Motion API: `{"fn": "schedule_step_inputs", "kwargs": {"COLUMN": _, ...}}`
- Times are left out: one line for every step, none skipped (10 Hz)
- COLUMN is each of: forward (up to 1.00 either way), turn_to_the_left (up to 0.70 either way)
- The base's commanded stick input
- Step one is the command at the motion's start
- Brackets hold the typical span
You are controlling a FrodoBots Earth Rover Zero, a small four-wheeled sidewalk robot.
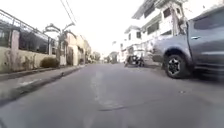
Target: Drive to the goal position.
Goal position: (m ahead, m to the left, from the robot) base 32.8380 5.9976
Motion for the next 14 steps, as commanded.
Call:
{"fn": "schedule_step_inputs", "kwargs": {"forward": 1.00, "turn_to_the_left": 0.01}}
{"fn": "schedule_step_inputs", "kwargs": {"forward": 1.00, "turn_to_the_left": 0.07}}
{"fn": "schedule_step_inputs", "kwargs": {"forward": 1.00, "turn_to_the_left": 0.35}}
{"fn": "schedule_step_inputs", "kwargs": {"forward": 1.00, "turn_to_the_left": 0.41}}
{"fn": "schedule_step_inputs", "kwargs": {"forward": 1.00, "turn_to_the_left": 0.17}}
{"fn": "schedule_step_inputs", "kwargs": {"forward": 1.00, "turn_to_the_left": 0.01}}
{"fn": "schedule_step_inputs", "kwargs": {"forward": 1.00, "turn_to_the_left": 0.01}}
{"fn": "schedule_step_inputs", "kwargs": {"forward": 1.00, "turn_to_the_left": 0.01}}
{"fn": "schedule_step_inputs", "kwargs": {"forward": 1.00, "turn_to_the_left": 0.01}}
{"fn": "schedule_step_inputs", "kwargs": {"forward": 1.00, "turn_to_the_left": 0.01}}
{"fn": "schedule_step_inputs", "kwargs": {"forward": 1.00, "turn_to_the_left": 0.01}}
{"fn": "schedule_step_inputs", "kwargs": {"forward": 1.00, "turn_to_the_left": 0.01}}
{"fn": "schedule_step_inputs", "kwargs": {"forward": 1.00, "turn_to_the_left": 0.01}}
{"fn": "schedule_step_inputs", "kwargs": {"forward": 1.00, "turn_to_the_left": 0.01}}
